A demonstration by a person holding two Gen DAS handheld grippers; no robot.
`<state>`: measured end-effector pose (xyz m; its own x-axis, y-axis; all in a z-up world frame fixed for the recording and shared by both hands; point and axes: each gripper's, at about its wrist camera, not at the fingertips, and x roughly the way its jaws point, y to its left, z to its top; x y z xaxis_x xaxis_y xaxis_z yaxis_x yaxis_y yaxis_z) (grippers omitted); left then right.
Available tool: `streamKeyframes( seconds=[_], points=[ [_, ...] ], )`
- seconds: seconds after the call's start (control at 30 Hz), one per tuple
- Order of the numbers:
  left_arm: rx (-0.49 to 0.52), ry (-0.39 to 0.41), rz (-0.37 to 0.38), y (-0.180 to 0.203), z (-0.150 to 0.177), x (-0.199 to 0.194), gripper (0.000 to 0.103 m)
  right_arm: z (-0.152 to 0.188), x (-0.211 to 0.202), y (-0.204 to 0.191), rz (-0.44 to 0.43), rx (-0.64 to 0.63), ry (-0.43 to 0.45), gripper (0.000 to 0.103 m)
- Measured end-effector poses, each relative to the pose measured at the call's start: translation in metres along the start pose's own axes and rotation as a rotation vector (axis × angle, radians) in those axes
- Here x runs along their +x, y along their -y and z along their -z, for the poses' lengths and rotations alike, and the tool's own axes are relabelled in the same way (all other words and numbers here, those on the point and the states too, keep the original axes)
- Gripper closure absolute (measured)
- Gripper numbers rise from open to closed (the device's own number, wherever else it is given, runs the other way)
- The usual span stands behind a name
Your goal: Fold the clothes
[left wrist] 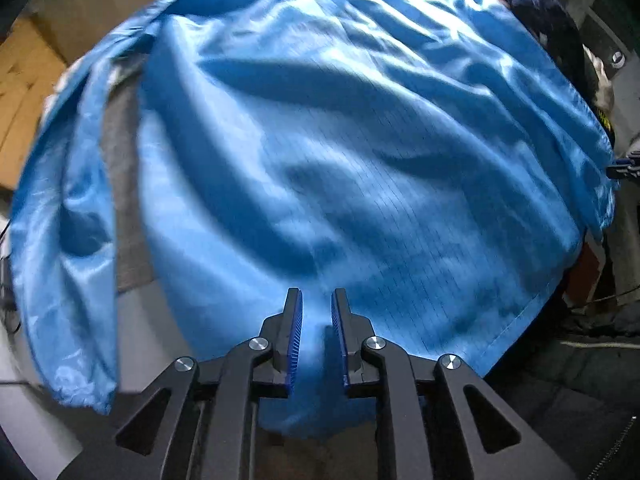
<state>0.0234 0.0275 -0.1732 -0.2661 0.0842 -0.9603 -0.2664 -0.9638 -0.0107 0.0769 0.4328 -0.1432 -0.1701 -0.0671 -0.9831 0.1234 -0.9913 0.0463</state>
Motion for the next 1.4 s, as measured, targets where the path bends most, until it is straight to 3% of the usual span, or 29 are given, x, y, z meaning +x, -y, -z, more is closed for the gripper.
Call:
streamKeyframes(
  seconds=[0.13,0.2,0.4,0.53,0.63,0.8,0.87,1.03,1.17,1.3,1.4],
  points=[
    [-0.100,0.031,-0.038,-0.022,0.013,-0.017,0.077,-0.020,-0.044,-0.002,0.106,-0.051,0.141,0.080],
    [-0.154,0.034,-0.057,-0.034,0.023,-0.020,0.077,-0.033,-0.053,-0.012,0.095,-0.091,0.194,0.077],
    [-0.277,0.020,-0.114,-0.062,0.052,-0.017,0.077,-0.052,-0.061,-0.029,0.184,-0.228,0.217,0.075],
    [-0.351,0.024,-0.156,-0.084,0.066,-0.022,0.077,-0.087,-0.061,-0.041,0.016,-0.235,0.219,0.075],
    [-0.388,0.052,-0.209,-0.113,0.068,-0.038,0.072,-0.101,-0.060,-0.071,0.003,-0.311,0.242,0.075],
    [-0.457,0.042,-0.363,-0.180,0.088,-0.055,0.068,-0.141,-0.052,-0.121,-0.103,-0.385,0.254,0.075],
    [-0.485,0.033,-0.378,-0.204,0.098,-0.055,0.067,-0.159,-0.051,-0.139,-0.147,-0.384,0.248,0.070],
    [-0.524,0.042,-0.281,-0.231,0.110,-0.039,0.067,-0.233,-0.053,-0.200,-0.244,-0.385,0.258,0.054],
    [-0.477,0.086,-0.168,-0.234,0.100,-0.028,0.060,-0.308,-0.041,-0.263,-0.325,-0.355,0.254,0.041],
    [-0.439,0.099,-0.102,-0.238,0.083,-0.015,0.054,-0.390,-0.003,-0.322,-0.348,-0.246,0.221,0.040],
    [-0.426,0.098,-0.063,-0.243,0.072,-0.005,0.057,-0.442,0.038,-0.348,-0.347,-0.139,0.153,0.040]
  ],
)
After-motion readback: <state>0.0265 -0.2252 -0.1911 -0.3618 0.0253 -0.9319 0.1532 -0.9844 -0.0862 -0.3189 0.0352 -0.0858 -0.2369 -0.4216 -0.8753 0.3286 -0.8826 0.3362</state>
